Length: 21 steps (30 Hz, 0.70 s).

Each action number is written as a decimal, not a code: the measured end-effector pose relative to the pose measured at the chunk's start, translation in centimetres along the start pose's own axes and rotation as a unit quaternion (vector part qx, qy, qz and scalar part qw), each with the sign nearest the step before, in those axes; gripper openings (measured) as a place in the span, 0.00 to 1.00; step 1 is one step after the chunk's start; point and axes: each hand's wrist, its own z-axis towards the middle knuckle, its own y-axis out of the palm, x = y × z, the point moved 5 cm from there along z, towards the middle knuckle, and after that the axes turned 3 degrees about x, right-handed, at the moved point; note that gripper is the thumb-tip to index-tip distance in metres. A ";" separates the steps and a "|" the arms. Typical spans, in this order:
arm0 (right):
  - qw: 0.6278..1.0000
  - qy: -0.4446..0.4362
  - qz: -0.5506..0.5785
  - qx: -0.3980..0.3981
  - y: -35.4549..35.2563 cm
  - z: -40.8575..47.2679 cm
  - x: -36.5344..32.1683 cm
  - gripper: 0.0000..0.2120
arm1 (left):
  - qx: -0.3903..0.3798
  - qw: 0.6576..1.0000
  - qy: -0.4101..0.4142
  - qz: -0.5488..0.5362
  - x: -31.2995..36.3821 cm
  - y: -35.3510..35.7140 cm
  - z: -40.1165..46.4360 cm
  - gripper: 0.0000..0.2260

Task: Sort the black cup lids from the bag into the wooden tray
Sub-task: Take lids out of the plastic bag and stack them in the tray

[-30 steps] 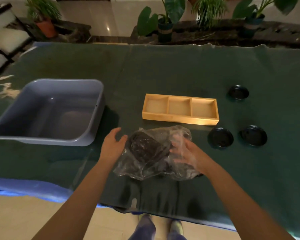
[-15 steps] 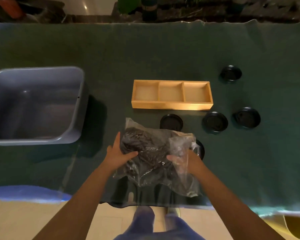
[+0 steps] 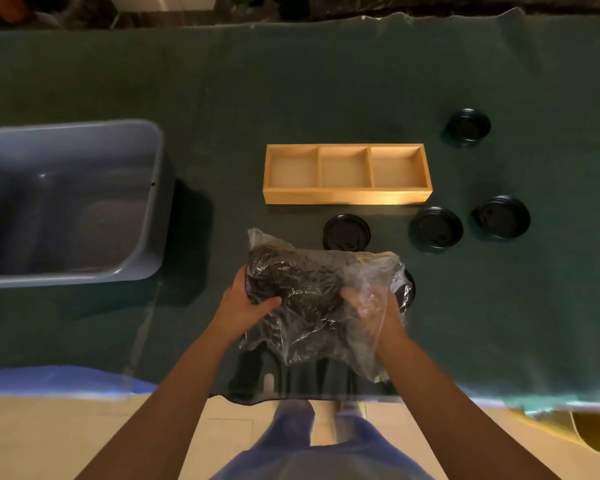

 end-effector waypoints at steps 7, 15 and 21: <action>0.995 -0.098 0.033 -0.014 2.8 -0.2 -2.1 0.10 | -0.014 0.999 -0.040 -0.032 0.2 0.4 -0.3 0.21; 0.989 -0.137 0.049 -0.034 3.9 -0.6 -3.4 0.30 | 0.081 0.993 -0.051 -0.072 0.0 -1.5 0.2 0.35; 0.988 -0.140 -0.037 -0.049 4.6 0.2 -3.4 0.28 | 0.086 0.991 -0.082 -0.059 -1.6 -1.3 0.6 0.46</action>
